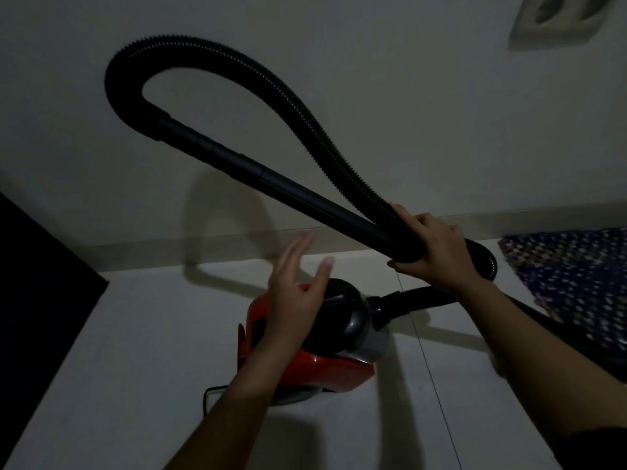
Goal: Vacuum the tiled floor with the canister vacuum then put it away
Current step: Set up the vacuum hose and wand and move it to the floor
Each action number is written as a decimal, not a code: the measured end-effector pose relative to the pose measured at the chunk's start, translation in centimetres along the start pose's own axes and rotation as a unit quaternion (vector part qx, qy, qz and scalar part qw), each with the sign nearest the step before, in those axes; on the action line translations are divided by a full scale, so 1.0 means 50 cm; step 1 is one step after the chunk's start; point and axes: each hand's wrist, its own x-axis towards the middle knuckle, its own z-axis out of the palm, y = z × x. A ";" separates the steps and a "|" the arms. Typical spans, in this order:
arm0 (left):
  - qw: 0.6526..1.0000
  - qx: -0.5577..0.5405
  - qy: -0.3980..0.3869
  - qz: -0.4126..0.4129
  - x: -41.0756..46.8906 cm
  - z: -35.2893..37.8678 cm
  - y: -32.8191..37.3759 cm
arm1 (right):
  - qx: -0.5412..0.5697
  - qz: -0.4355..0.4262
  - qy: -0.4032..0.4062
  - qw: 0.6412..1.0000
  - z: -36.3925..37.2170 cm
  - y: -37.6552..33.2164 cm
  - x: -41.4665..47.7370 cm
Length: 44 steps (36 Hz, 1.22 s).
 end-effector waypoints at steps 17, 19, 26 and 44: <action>0.696 0.548 -0.361 0.291 0.168 0.041 0.134 | 0.070 0.011 -0.037 0.997 -0.031 0.047 -0.076; 0.677 0.550 -0.397 0.286 0.166 0.054 0.138 | 0.080 0.003 -0.038 0.996 -0.034 0.058 -0.091; 0.702 0.467 -0.458 0.283 0.155 0.080 0.157 | 0.086 0.010 -0.036 0.996 -0.069 0.098 -0.137; 0.802 0.317 -0.500 0.076 0.121 0.173 0.206 | 0.229 0.176 0.069 0.955 -0.041 0.106 -0.252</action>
